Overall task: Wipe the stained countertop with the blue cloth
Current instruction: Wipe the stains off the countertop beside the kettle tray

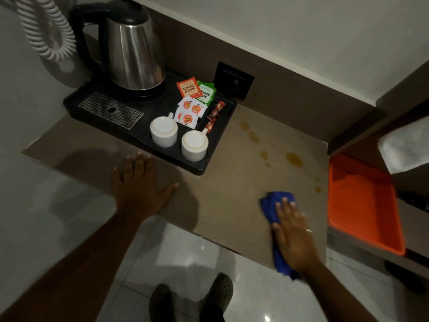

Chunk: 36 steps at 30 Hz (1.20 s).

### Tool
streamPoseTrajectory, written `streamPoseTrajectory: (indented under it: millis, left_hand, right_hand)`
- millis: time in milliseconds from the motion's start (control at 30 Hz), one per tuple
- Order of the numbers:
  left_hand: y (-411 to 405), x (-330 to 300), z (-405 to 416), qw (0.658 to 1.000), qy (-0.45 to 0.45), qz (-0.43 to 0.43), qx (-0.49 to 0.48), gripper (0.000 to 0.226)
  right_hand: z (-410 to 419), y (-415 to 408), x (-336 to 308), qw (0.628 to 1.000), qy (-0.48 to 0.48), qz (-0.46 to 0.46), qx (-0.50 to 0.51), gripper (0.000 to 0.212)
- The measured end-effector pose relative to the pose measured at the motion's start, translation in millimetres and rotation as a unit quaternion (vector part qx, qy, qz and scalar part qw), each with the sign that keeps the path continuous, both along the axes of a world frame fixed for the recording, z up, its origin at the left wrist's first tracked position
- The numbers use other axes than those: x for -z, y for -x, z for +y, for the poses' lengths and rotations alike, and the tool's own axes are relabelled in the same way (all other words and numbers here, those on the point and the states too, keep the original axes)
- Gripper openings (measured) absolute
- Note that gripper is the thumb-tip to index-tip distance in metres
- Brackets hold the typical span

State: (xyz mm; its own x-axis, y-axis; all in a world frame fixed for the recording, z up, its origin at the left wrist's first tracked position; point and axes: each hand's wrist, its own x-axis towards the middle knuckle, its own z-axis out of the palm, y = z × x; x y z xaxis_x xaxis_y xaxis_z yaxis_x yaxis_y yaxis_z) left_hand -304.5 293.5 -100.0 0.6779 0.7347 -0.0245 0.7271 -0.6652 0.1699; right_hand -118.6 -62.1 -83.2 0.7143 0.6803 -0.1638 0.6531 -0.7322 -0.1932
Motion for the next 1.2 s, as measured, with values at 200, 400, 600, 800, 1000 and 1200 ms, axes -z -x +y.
streamPoseTrajectory:
  millis: [200,400,600,800,1000,1200]
  left_hand:
    - [-1,7,0,1.0,-0.006,-0.002,-0.003,0.105]
    - [-12,7,-16,0.999,0.032,-0.01,-0.039,0.112]
    - [-21,5,-28,0.996,0.056,-0.023,-0.068,0.12]
    - [-22,8,-29,0.997,0.038,-0.029,-0.068,0.117]
    - [-24,11,-29,0.996,0.03,-0.025,-0.08,0.119]
    - [-24,7,-29,0.996,0.031,-0.017,-0.082,0.119]
  right_hand:
    - [69,-10,-7,0.916,-0.019,0.005,0.4,0.061]
    - [107,56,5,0.998,-0.027,-0.011,0.064,0.061]
    - [-13,11,3,1.0,-0.005,0.003,-0.029,0.06]
    - [32,-46,1,0.953,-0.018,-0.014,0.302,0.06]
    - [53,-20,6,1.0,-0.029,0.01,0.007,0.062]
    - [-8,-78,4,0.995,-0.029,-0.007,0.09,0.063]
